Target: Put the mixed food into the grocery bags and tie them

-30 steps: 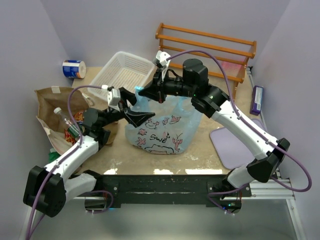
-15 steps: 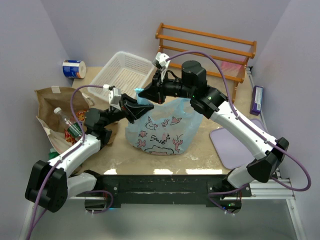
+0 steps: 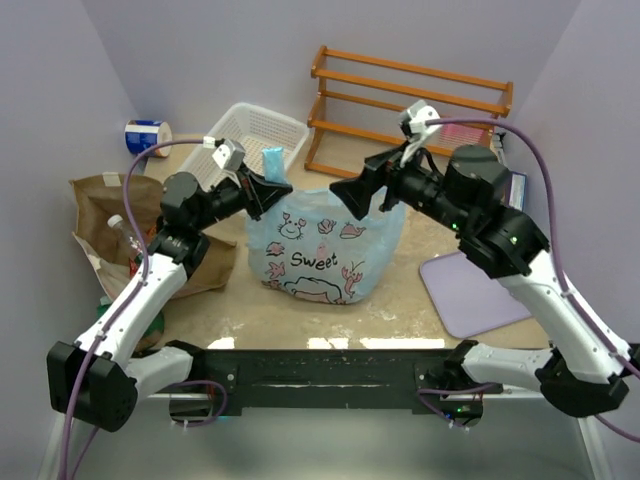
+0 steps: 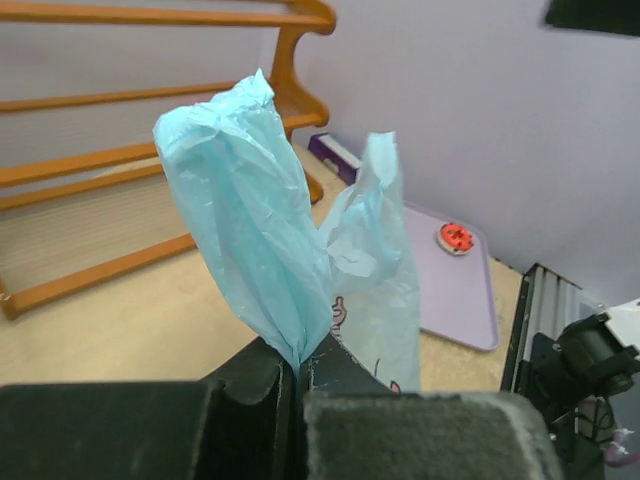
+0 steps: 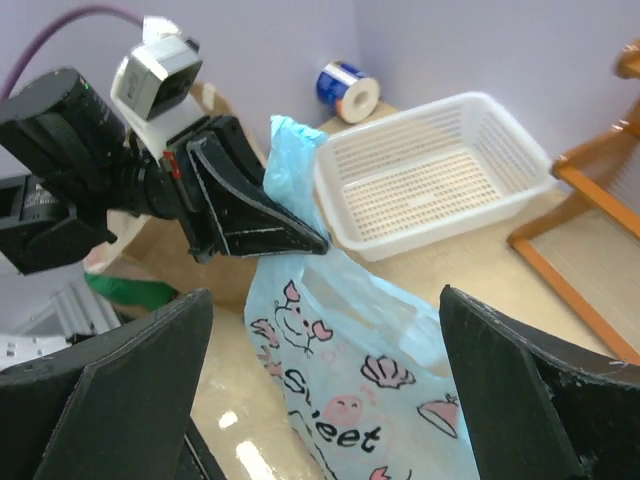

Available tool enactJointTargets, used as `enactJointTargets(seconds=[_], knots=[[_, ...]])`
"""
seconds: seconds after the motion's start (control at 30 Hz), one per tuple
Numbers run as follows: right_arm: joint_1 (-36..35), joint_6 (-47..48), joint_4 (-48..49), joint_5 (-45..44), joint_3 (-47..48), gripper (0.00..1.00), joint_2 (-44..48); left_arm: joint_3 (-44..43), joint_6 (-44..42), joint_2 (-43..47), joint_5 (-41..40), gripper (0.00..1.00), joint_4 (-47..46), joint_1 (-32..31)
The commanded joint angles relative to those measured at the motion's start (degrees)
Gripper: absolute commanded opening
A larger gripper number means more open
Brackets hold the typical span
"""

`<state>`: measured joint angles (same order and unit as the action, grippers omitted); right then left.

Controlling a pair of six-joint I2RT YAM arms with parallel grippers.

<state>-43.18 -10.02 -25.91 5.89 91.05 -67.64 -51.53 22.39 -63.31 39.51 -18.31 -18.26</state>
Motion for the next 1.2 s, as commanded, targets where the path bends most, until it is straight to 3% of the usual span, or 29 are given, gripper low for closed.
enactJointTargets(seconds=[0.0, 0.27, 0.47, 0.8, 0.9, 1.0, 1.03, 1.17], knots=[[0.02, -7.72, -5.39, -7.38, -6.39, 0.99, 2.68, 1.42, -4.20, 0.55, -0.14, 0.00, 3.64, 1.21], [0.02, -12.82, -2.30, -12.03, -17.83, 0.98, 4.27, 4.24, -5.08, 2.22, 2.85, 0.00, 0.82, 2.35], [0.02, -10.47, 5.41, -16.34, -22.57, 0.98, 2.86, 5.03, -5.69, 2.75, 3.91, 0.00, 0.90, 2.35], [0.20, -7.12, 14.92, -13.28, -22.40, 0.96, -9.08, 5.39, -5.87, 3.19, 4.61, 0.00, 0.38, 2.35], [0.20, -6.94, 14.84, -8.11, -20.39, 0.84, -11.64, 5.47, -6.39, 3.45, 4.00, 0.00, 0.64, 2.44], [0.11, -7.55, 16.07, -1.27, -18.98, 0.56, -9.63, 5.04, -7.45, 3.46, 1.28, 0.00, 2.83, 2.53], [0.20, -8.08, 15.81, -0.10, -18.02, 0.40, -8.49, 4.77, -7.97, 3.54, 0.40, 0.00, 4.23, 2.88], [0.20, -9.23, 11.34, -1.92, -14.68, 0.19, -2.34, 4.16, -8.68, 3.89, -3.20, 0.00, 6.52, 4.28]])
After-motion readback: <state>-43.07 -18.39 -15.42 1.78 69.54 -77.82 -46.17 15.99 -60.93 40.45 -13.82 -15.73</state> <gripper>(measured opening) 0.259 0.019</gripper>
